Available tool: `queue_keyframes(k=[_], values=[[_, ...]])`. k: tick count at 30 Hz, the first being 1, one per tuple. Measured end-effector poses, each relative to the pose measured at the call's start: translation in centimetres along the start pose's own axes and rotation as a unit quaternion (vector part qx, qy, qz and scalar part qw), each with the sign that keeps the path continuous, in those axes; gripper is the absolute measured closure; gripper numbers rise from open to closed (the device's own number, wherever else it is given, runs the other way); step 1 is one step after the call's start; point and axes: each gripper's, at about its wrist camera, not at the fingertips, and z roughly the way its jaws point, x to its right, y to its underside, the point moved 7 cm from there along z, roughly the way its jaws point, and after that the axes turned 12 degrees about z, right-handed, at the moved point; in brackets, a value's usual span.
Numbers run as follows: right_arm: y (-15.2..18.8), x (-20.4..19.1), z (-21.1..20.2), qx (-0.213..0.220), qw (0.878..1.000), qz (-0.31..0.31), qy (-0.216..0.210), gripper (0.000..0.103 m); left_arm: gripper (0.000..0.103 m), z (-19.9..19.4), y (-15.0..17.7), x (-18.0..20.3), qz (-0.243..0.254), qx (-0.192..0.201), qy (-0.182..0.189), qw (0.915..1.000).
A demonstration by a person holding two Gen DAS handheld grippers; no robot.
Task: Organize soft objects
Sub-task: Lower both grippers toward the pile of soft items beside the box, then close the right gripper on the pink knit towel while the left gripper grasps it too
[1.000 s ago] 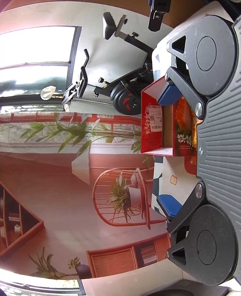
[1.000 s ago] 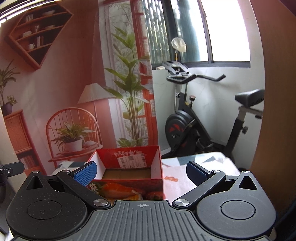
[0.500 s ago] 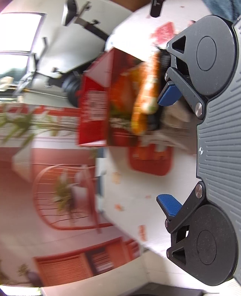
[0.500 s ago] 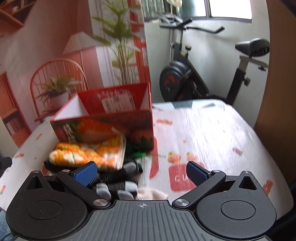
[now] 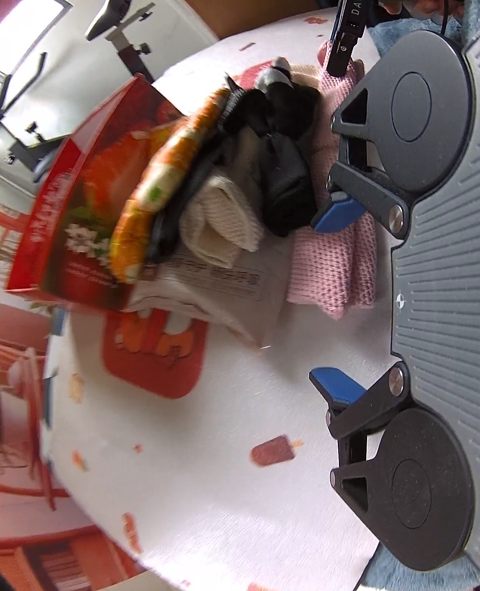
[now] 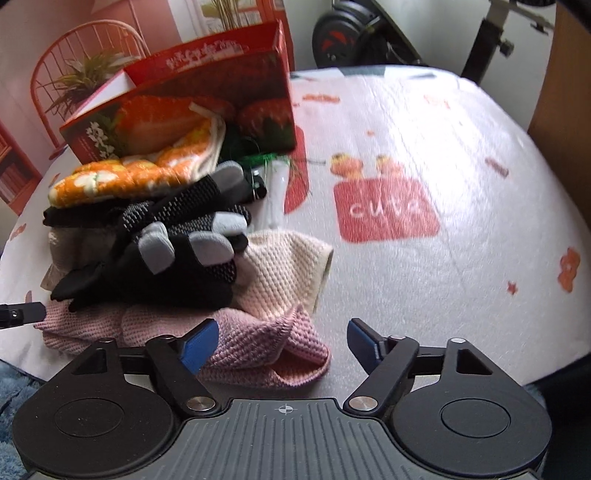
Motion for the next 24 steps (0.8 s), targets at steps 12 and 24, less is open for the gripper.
queue_keyframes(k=[12,24], values=[[1.3,-0.2,2.1,-0.027,0.999,-0.025,0.006,0.042,0.024,2.9,1.0,-0.3,0.034,-0.023,-0.014,0.999],[1.2,-0.2,1.9,-0.019,0.999,-0.031,0.006,0.045,0.0,5.0,-0.8,1.4,0.097,-0.048,-0.046,0.9931]])
